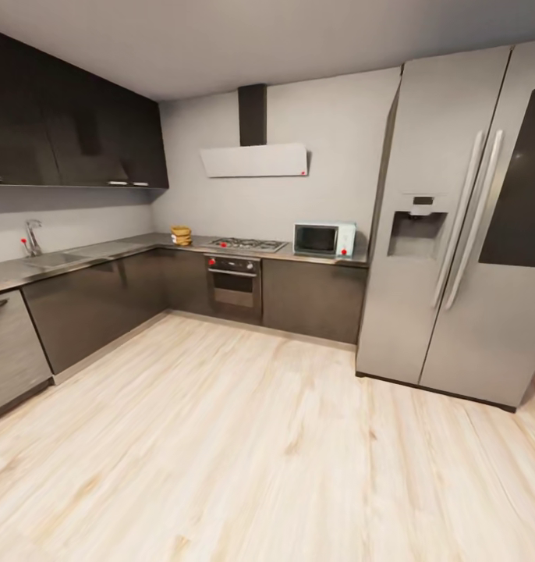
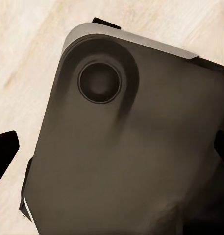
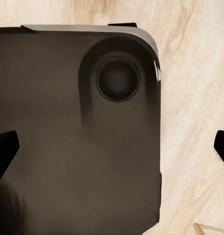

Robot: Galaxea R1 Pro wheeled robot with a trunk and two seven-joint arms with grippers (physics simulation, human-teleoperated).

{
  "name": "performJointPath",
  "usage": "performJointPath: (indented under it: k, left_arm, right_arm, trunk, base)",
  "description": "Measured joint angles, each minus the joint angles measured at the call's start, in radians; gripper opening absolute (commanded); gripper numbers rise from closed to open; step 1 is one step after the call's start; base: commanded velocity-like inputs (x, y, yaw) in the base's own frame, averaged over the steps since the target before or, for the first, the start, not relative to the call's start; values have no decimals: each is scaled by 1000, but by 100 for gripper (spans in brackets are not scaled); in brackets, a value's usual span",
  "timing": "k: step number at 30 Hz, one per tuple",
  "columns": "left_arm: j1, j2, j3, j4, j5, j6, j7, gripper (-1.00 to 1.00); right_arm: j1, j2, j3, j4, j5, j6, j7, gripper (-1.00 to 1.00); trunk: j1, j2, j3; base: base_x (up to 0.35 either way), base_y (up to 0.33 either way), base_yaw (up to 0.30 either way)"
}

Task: In the kitchen, take the popcorn bag from the countertop, put it into the microwave, and heat it until the popcorn is cooked so the cooked popcorn ends up inside the bag.

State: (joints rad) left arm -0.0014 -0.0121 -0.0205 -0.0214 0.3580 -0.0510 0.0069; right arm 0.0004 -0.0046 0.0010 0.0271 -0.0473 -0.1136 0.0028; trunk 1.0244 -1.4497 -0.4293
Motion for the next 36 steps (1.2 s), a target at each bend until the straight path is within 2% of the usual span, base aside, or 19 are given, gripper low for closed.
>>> performJointPath:
  k: [20, 36]
  left_arm:
    - [0, 0, 0, 0, 0, 1, 0, 100]
    - [0, 0, -1, 0, 0, 3, 0, 100]
  right_arm:
    - [0, 0, 0, 0, 1, 0, 0, 100]
    - [0, 0, 0, 0, 0, 0, 0, 100]
  trunk:
    - [0, 0, 0]
    - [0, 0, 0]
  base:
    - [328, 0, -2]
    - [328, 86, -230]
